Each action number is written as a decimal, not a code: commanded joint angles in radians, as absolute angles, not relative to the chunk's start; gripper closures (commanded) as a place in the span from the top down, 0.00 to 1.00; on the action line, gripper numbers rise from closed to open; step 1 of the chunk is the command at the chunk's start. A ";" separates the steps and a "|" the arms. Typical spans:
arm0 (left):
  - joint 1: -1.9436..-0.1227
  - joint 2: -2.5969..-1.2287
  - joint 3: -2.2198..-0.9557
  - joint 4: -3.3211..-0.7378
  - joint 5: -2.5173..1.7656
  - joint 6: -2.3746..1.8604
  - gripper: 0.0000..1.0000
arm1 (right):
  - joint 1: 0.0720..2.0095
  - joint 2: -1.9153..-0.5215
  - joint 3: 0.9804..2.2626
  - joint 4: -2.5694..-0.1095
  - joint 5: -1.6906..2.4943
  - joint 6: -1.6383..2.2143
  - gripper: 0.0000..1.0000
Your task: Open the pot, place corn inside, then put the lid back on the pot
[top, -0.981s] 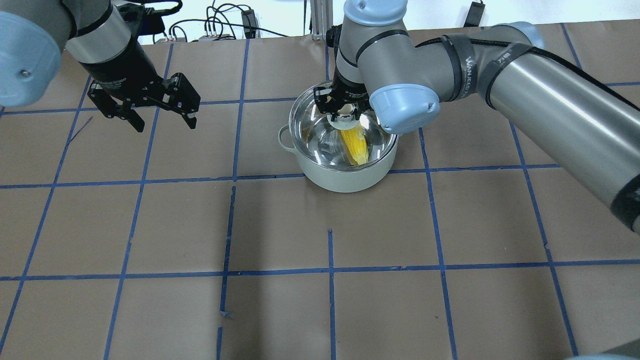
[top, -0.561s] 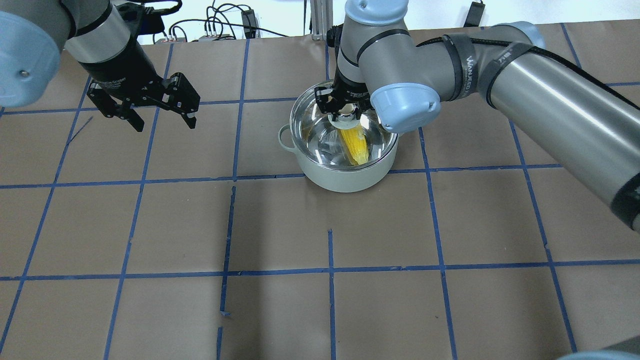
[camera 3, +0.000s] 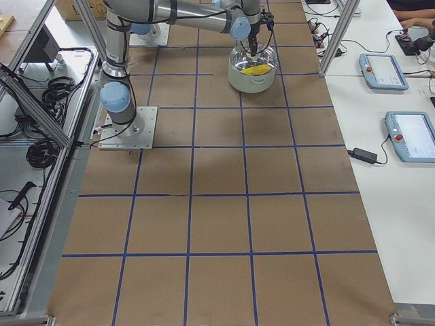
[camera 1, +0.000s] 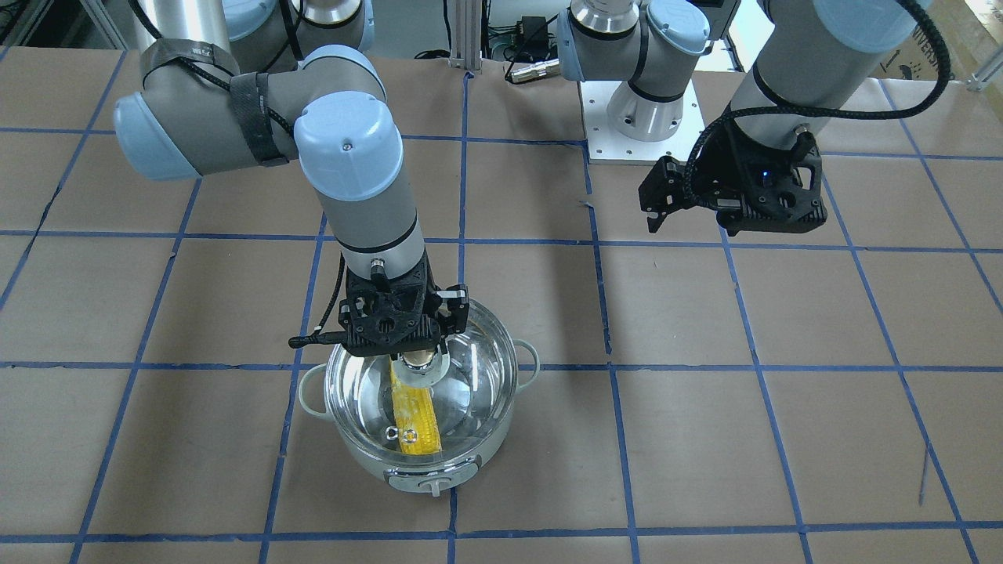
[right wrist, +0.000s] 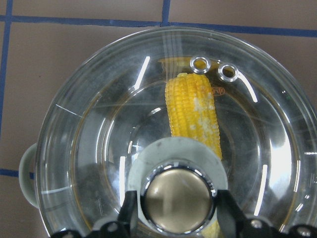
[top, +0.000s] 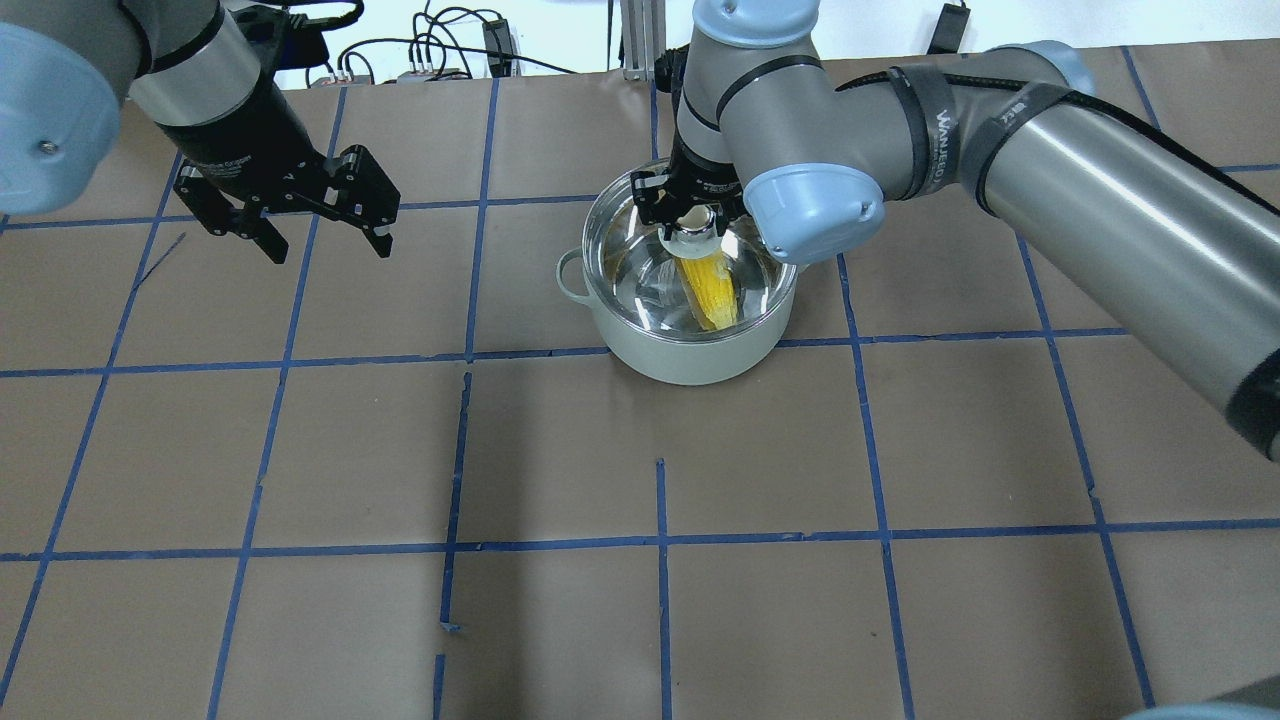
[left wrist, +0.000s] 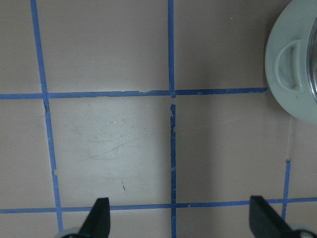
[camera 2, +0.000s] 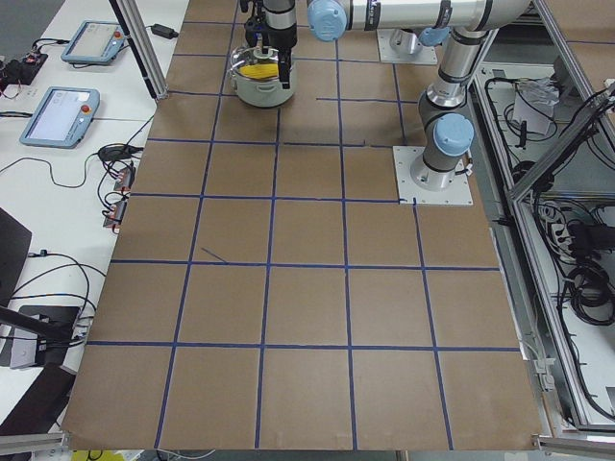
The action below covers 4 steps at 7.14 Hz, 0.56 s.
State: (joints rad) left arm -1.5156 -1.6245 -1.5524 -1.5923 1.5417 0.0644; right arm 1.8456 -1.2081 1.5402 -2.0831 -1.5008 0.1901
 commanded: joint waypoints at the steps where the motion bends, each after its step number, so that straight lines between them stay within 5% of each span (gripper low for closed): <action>1: -1.516 -1.624 -1.552 -1.592 1.542 0.064 1.00 | 1.847 -1.210 1.536 -2.083 -1.502 0.195 0.75; 4: -1.516 -1.626 -1.554 -1.592 1.542 0.064 1.00 | 1.835 -1.219 1.528 -2.072 -1.502 0.195 0.83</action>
